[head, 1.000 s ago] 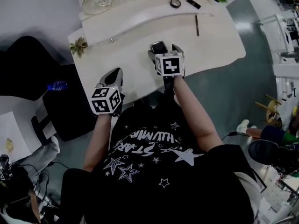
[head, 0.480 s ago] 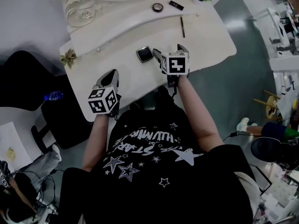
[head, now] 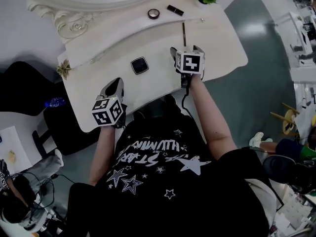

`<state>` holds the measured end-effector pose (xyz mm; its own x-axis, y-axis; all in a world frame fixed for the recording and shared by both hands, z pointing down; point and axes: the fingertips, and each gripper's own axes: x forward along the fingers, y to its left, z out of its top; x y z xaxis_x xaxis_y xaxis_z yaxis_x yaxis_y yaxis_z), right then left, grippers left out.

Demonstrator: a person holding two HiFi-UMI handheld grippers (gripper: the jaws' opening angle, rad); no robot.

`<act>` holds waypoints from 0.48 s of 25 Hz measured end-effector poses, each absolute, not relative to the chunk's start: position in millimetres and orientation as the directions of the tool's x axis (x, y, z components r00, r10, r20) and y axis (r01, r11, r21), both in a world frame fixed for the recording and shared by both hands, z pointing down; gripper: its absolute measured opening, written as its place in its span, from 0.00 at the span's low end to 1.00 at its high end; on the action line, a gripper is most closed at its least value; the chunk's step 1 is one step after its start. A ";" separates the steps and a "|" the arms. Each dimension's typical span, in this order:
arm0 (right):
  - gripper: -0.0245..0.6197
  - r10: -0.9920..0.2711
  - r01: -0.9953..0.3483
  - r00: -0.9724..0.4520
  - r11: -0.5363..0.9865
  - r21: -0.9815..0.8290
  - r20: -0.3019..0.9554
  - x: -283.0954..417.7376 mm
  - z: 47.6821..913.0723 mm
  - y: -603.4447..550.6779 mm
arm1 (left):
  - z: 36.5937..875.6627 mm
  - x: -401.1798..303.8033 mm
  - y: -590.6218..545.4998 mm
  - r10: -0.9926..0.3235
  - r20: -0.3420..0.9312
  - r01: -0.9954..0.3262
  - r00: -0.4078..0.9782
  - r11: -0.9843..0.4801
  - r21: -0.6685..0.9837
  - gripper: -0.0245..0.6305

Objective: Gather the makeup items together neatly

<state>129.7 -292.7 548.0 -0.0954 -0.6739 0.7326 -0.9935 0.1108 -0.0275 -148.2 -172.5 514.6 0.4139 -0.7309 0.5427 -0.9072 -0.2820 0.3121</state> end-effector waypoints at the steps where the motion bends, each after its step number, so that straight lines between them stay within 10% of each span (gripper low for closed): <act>1: 0.71 -0.671 -0.994 -0.091 0.108 -0.025 0.735 135.4 550.2 -298.1 | 515.6 -145.6 -172.3 -0.733 0.547 -0.911 0.405 -0.272 0.309 0.04; 12: 0.54 -0.631 -0.984 -0.144 0.172 -0.044 0.762 150.7 573.2 -348.1 | 521.1 -138.9 -171.1 -0.763 0.586 -0.953 0.273 -0.134 0.270 0.04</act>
